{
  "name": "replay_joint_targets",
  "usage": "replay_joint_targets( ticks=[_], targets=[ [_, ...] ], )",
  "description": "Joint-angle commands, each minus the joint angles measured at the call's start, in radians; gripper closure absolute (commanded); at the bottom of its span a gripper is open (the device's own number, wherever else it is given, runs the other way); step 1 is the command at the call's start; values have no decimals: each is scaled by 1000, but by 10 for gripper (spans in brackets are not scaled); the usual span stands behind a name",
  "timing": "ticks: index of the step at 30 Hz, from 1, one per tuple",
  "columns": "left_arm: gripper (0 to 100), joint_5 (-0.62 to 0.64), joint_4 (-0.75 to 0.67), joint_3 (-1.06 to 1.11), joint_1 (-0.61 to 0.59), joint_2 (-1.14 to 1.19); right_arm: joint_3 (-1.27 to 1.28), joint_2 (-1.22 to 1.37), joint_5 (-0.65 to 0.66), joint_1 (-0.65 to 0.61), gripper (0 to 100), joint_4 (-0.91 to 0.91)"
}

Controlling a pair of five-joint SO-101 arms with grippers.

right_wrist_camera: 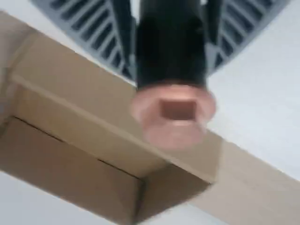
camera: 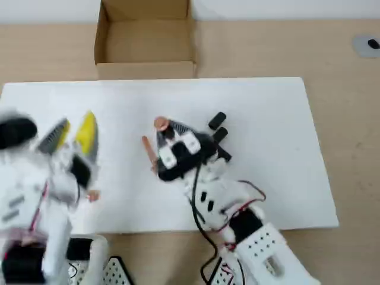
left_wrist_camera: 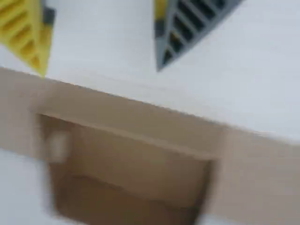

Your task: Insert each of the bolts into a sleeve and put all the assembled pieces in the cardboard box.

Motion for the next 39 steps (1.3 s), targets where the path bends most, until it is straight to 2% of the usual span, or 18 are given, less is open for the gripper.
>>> replay_joint_targets(
  ticks=[1, 8, 14, 18, 21, 27, 39],
  targets=[
    [832, 2, -58, -61, -64, 193, -314, 263, 5, 85, 989, 8],
    [834, 6, -115, 11, -66, 311, -866, 832, -68, 189, 989, 12],
    [834, 6, -173, 167, -68, 344, -1294, 1233, -126, 206, 989, 18],
    [833, 6, -216, 313, -66, 341, -1537, 1474, -127, 213, 989, 89],
    [835, 6, -273, 399, -68, 341, -1701, 1639, -152, 239, 989, 104],
    [835, 8, -279, 456, -68, 341, -2038, 1966, -178, 303, 989, 114],
    [836, 8, -281, 514, -61, 341, -2663, 2453, -176, 305, 989, 305]
  ],
)
